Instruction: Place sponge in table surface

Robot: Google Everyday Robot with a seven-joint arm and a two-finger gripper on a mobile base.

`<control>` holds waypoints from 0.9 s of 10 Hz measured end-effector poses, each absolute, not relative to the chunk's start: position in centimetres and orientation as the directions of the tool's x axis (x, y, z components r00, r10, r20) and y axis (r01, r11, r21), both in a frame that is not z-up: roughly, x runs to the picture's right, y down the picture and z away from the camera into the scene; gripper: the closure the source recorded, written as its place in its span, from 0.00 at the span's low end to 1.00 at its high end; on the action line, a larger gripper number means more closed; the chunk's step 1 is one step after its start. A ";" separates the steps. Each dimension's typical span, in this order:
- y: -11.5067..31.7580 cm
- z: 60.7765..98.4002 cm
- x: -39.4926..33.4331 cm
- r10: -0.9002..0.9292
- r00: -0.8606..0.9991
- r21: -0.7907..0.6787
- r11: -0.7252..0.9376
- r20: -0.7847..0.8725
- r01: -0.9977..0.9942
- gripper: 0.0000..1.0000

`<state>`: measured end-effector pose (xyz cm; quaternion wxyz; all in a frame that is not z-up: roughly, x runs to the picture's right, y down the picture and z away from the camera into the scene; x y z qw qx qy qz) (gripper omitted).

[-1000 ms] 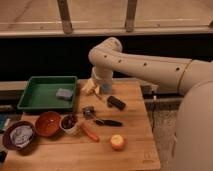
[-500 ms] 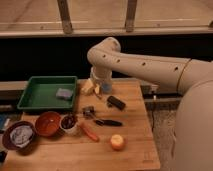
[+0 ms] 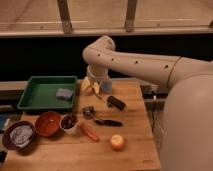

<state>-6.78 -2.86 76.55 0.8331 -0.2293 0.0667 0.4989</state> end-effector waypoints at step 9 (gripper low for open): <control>-7.2 80.1 -17.8 0.725 0.639 -0.429 0.506 -0.257 -0.748 0.20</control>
